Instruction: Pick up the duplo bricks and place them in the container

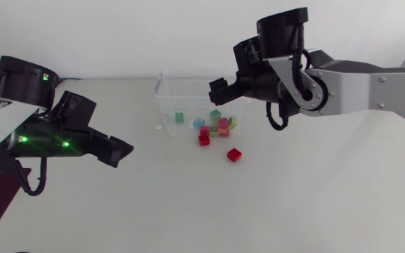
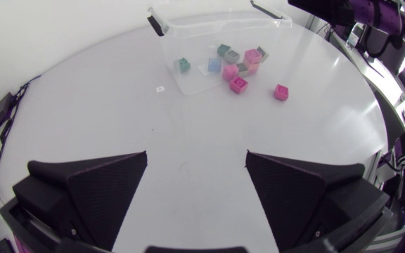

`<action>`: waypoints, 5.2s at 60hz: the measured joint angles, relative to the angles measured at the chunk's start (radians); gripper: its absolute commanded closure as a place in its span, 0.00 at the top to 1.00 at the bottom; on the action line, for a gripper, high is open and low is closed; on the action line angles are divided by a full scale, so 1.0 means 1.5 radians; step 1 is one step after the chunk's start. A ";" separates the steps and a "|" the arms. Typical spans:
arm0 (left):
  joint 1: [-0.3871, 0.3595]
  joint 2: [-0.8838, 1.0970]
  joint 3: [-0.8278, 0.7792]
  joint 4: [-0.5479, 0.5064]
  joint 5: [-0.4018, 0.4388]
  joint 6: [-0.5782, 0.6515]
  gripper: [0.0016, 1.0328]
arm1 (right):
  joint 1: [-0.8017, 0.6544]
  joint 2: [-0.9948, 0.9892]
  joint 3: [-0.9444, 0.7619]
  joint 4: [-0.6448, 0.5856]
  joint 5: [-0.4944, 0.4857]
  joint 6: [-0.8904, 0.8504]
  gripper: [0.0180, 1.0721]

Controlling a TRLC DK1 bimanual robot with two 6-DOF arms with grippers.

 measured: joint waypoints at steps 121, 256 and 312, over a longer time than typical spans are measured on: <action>0.024 -0.012 -0.082 0.052 0.001 0.002 0.95 | 0.081 0.310 0.021 -0.011 0.067 0.188 0.94; 0.036 0.060 -0.082 0.087 0.012 0.005 0.95 | 0.055 0.447 0.331 -0.360 0.049 0.273 0.60; 0.055 0.077 -0.082 0.102 0.018 0.017 0.95 | 0.028 0.477 0.397 -0.441 -0.004 0.250 0.70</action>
